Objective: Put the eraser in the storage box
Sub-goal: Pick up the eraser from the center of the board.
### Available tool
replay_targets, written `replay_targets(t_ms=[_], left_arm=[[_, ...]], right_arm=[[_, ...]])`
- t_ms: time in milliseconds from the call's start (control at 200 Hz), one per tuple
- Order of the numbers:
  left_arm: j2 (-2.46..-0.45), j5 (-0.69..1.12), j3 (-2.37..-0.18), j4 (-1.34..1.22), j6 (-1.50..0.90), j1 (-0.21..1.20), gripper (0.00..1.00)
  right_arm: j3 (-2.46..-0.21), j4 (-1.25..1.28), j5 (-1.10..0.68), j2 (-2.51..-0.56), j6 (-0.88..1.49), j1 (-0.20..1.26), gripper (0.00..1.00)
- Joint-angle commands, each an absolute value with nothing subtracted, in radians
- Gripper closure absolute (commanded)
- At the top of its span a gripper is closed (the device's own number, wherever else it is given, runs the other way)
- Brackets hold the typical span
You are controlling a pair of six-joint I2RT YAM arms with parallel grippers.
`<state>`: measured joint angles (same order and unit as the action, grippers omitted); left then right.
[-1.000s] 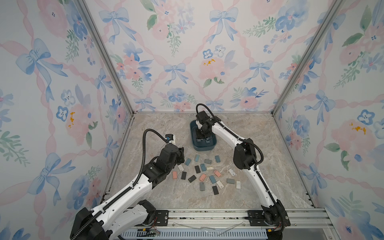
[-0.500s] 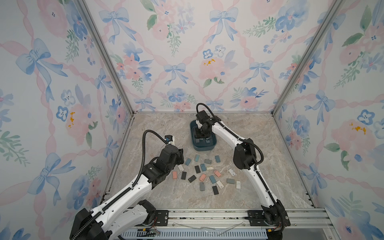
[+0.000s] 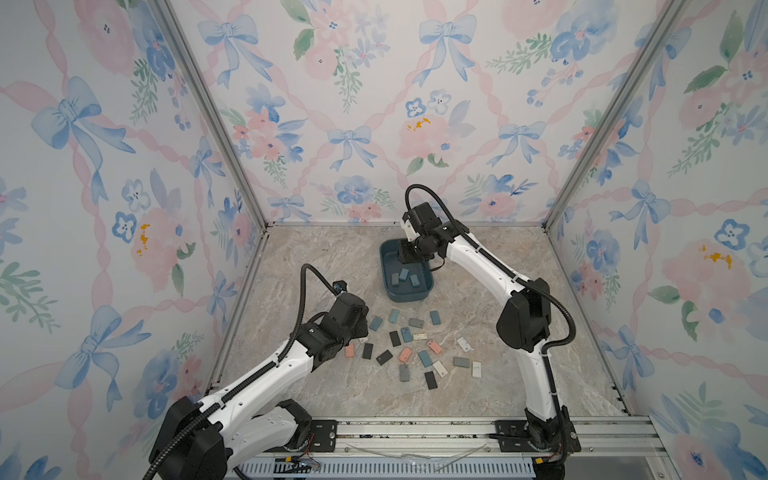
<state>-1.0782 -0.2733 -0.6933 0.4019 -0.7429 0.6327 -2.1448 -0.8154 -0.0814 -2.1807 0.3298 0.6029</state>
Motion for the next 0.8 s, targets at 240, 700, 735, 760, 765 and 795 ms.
replay_targets(t_ms=[240, 700, 735, 760, 765, 795], left_arm=[[-1.159, -0.245, -0.642, 0.440, -0.814, 0.631, 0.49], [-1.276, -0.224, -0.580, 0.436, -0.876, 0.609, 0.47], [-1.279, -0.224, -0.580, 0.434, -0.878, 0.608, 0.47], [-1.280, -0.221, -0.576, 0.431, -0.877, 0.606, 0.47], [-1.281, -0.220, -0.575, 0.430, -0.877, 0.604, 0.47], [-1.281, -0.216, -0.569, 0.424, -0.877, 0.600, 0.47]], right_arm=[[-1.803, -0.566, -0.132, -1.945, 0.364, 0.552, 0.55], [-1.652, -0.489, -0.129, -1.835, 0.385, 0.538, 0.55], [-1.647, -0.486, -0.128, -1.832, 0.386, 0.539, 0.55], [-1.643, -0.485, -0.128, -1.830, 0.386, 0.539, 0.55], [-1.642, -0.485, -0.127, -1.829, 0.386, 0.539, 0.55], [-1.636, -0.484, -0.129, -1.827, 0.388, 0.537, 0.55]])
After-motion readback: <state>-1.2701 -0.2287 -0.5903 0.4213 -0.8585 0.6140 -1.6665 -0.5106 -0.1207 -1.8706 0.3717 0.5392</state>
